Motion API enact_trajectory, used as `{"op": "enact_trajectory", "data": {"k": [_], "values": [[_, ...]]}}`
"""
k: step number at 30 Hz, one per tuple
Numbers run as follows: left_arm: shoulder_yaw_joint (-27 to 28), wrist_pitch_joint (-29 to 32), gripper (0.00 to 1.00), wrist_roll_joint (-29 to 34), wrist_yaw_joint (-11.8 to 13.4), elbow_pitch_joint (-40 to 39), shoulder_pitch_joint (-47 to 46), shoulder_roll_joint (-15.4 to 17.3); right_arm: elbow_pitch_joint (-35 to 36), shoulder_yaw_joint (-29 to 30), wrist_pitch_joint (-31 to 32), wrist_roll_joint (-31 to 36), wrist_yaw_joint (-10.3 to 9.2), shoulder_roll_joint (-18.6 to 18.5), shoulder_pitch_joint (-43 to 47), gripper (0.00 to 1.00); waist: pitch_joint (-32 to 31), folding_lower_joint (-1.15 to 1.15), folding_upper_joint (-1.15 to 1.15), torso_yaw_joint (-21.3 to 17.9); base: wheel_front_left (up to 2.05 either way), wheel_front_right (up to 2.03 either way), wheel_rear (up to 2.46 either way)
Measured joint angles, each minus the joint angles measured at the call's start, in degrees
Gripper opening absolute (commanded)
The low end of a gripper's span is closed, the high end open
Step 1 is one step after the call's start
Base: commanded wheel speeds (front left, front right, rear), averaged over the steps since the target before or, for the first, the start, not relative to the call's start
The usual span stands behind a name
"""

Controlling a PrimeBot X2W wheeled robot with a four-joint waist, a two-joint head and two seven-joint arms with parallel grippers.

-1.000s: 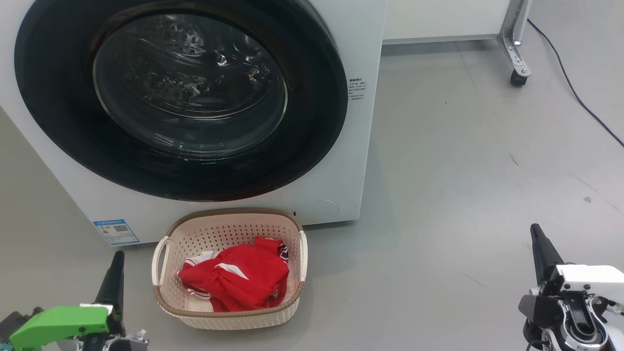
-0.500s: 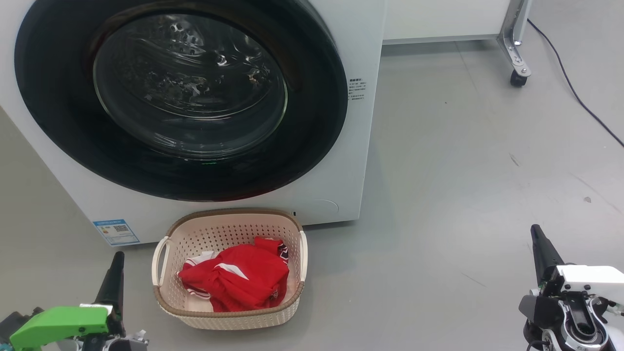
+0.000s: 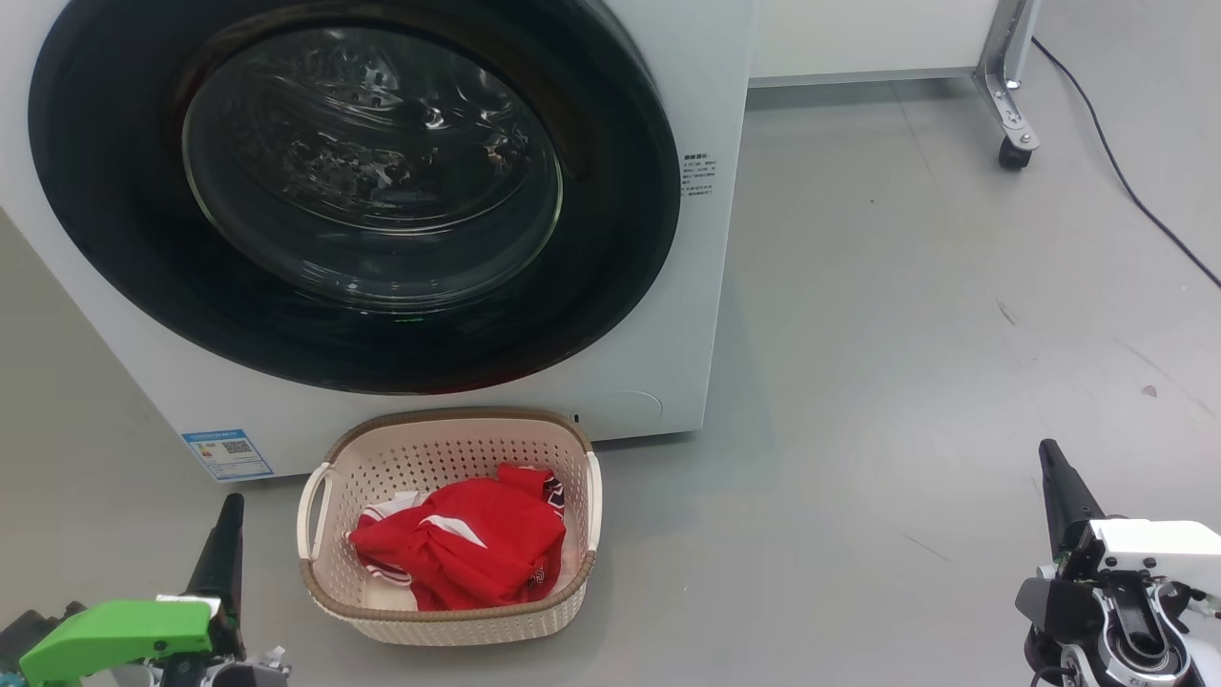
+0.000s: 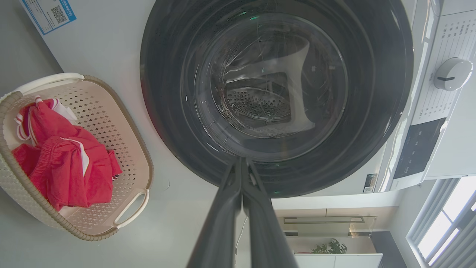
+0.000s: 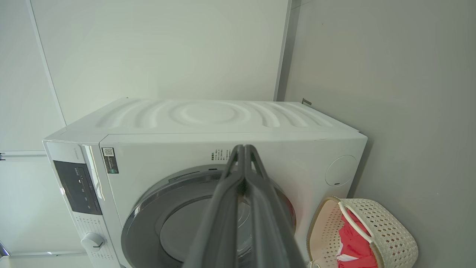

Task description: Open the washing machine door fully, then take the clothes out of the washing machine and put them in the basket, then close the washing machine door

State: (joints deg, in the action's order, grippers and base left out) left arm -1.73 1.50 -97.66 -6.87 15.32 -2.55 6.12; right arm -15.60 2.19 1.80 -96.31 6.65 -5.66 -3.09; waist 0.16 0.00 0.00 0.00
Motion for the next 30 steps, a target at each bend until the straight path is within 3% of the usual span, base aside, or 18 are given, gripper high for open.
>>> {"op": "enact_trajectory", "data": {"k": [30], "values": [[0.2,0.0,0.00,0.0,0.0,0.4,-0.1,0.0,-0.3,0.2,0.4,0.0,0.05,0.1,0.0,0.00,0.0,0.00,0.00,0.0,0.00,0.00,0.00]]}}
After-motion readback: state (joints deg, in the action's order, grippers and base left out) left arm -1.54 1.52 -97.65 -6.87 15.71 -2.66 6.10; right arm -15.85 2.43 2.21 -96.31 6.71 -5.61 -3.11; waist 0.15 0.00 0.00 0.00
